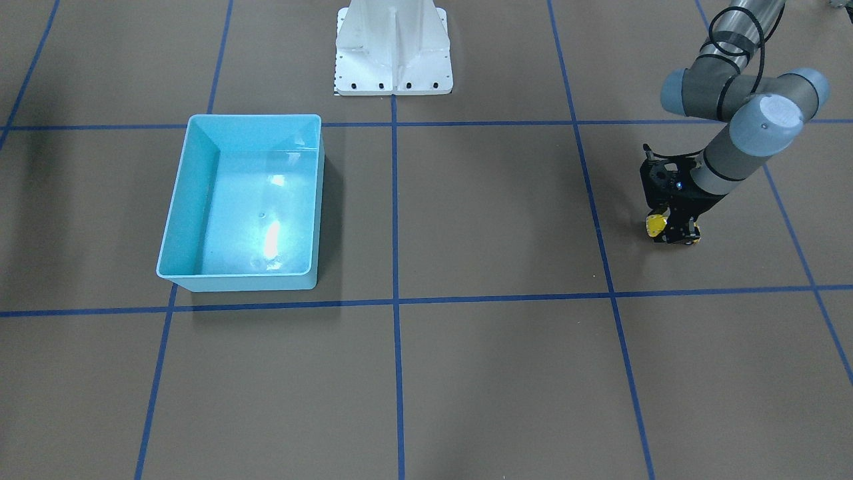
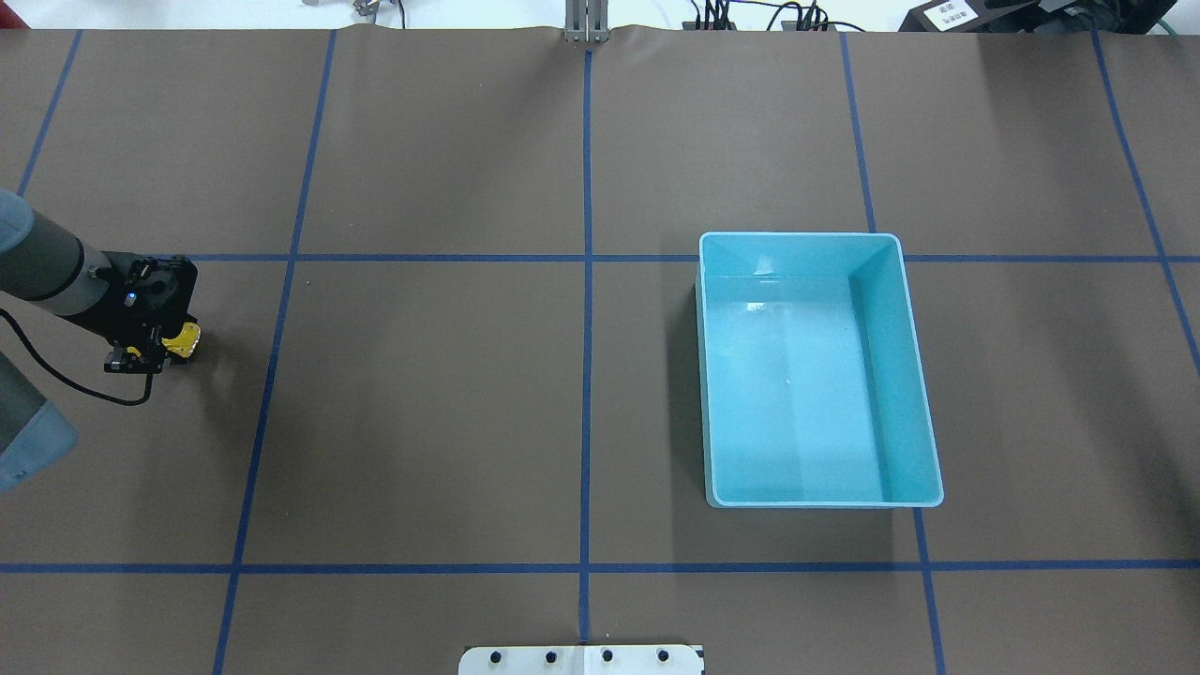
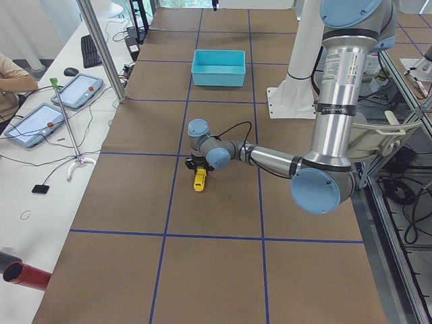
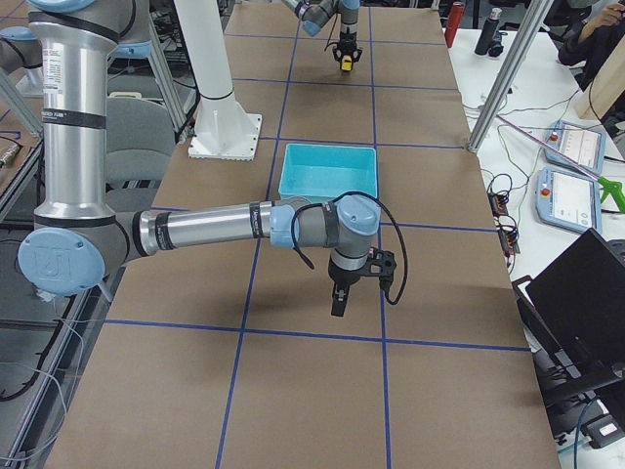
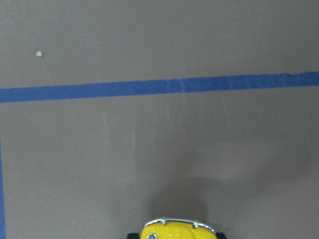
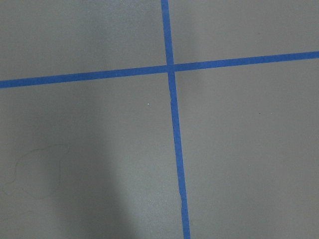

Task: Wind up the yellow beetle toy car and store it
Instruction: 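Drag the car backward along the table toward the left arm's base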

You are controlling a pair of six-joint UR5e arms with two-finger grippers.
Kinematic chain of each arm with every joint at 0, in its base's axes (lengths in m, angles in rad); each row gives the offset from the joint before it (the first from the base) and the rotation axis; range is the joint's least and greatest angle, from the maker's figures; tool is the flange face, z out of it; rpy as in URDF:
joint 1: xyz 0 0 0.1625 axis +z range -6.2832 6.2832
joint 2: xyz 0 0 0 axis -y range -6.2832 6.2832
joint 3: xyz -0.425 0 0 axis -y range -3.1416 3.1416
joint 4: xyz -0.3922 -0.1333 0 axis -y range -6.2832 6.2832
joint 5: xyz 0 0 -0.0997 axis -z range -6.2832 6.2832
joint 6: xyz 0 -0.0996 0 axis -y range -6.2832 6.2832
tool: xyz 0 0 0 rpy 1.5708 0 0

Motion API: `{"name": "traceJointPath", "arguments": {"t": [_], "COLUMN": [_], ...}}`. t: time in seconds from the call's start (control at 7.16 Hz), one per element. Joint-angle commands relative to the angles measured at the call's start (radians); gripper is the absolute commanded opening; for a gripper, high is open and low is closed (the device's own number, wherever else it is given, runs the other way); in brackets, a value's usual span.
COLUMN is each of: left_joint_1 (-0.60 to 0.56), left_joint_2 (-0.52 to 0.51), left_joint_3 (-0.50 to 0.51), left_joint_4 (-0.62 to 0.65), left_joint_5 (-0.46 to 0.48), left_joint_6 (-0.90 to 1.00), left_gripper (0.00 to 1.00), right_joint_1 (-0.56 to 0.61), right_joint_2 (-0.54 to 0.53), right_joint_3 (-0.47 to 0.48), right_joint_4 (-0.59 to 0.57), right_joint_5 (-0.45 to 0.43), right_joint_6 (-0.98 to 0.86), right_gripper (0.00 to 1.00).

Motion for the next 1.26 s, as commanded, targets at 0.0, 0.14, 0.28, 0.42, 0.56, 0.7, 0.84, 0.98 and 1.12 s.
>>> {"name": "traceJointPath", "arguments": {"t": [0.0, 0.14, 0.28, 0.42, 0.56, 0.7, 0.84, 0.98, 1.12], "left_joint_1": [-0.004, -0.005, -0.013, -0.024, -0.025, -0.027, -0.028, -0.027, -0.027], "left_joint_2": [0.003, 0.018, 0.028, 0.031, 0.031, 0.031, 0.031, 0.032, 0.031], "left_joint_3": [0.026, 0.027, 0.029, 0.029, 0.031, 0.031, 0.031, 0.032, 0.032], "left_joint_4": [-0.037, -0.050, -0.057, -0.057, -0.058, -0.058, -0.058, -0.058, -0.058], "left_joint_5": [-0.002, -0.002, -0.002, -0.008, -0.020, -0.020, -0.020, -0.020, -0.020], "left_joint_6": [0.000, 0.000, 0.023, 0.034, 0.039, 0.042, 0.043, 0.042, 0.043], "left_gripper": [0.00, 0.00, 0.00, 0.00, 0.00, 0.00, 0.00, 0.00, 0.00], "right_joint_1": [0.000, 0.000, 0.001, 0.000, 0.000, 0.001, 0.000, 0.001, 0.000], "right_joint_2": [0.000, 0.000, 0.000, 0.000, 0.000, 0.000, 0.000, 0.001, 0.001], "right_joint_3": [0.001, 0.001, 0.001, 0.001, 0.001, 0.000, 0.000, 0.000, 0.000], "right_joint_4": [0.000, 0.000, 0.002, 0.002, 0.002, 0.002, 0.000, 0.000, 0.000], "right_joint_5": [0.000, 0.000, 0.000, 0.000, -0.002, 0.000, 0.000, 0.000, -0.002], "right_joint_6": [0.000, 0.000, 0.000, 0.000, 0.000, 0.000, 0.000, 0.000, 0.000], "right_gripper": [1.00, 1.00, 1.00, 1.00, 1.00, 1.00, 1.00, 1.00, 1.00]}}
